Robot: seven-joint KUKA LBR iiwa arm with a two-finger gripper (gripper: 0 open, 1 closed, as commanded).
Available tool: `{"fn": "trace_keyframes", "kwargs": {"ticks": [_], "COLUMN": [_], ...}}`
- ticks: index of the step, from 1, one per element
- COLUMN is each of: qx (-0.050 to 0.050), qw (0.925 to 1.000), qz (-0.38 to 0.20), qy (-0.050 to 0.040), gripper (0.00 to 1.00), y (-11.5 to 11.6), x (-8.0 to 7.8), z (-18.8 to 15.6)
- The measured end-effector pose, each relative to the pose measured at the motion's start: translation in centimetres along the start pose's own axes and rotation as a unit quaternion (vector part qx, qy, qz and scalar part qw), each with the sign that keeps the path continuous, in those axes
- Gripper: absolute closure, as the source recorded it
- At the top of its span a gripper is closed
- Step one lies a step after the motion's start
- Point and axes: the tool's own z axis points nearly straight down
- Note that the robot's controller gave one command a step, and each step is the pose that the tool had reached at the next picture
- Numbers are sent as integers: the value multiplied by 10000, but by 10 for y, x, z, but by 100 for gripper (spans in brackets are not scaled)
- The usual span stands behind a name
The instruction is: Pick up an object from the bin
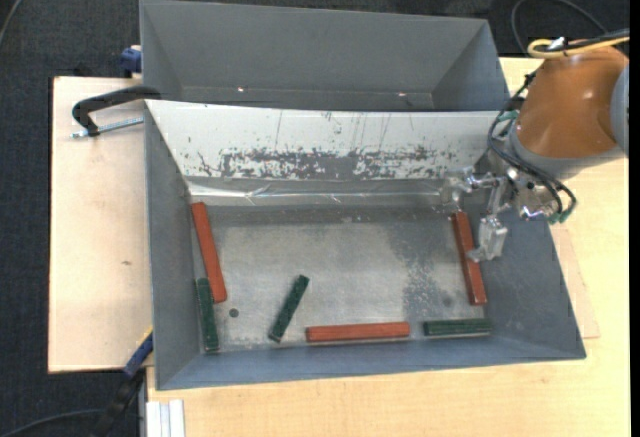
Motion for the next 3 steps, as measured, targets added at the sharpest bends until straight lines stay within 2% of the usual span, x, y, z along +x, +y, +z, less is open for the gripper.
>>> {"fn": "trace_keyframes", "kwargs": {"ticks": [1,2,3], "qx": [-38,-124,-73], "qw": [9727,8982,8981], "qz": [-2320,-4394,-4398], "qy": [39,-41,-1], "gripper": [0,0,0], "y": [8,15,20], "x": [27,10,6], "z": [1,29,27]}}
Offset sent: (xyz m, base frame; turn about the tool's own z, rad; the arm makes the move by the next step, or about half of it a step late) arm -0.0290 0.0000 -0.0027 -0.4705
